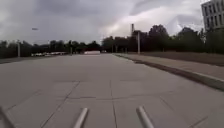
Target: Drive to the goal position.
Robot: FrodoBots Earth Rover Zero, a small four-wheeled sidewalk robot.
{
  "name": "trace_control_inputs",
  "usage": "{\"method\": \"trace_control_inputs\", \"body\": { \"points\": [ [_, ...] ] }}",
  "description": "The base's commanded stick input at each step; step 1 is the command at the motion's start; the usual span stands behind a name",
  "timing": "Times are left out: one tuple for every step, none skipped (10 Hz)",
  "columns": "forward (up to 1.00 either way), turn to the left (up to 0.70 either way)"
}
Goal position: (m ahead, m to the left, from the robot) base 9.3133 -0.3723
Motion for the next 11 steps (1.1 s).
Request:
{"method": "trace_control_inputs", "body": {
  "points": [
    [1.0,0.0],
    [1.0,0.0],
    [1.0,0.0],
    [1.0,0.0],
    [1.0,0.0],
    [1.0,0.0],
    [1.0,0.0],
    [1.0,0.0],
    [1.0,0.0],
    [1.0,0.0],
    [1.0,0.0]
  ]
}}
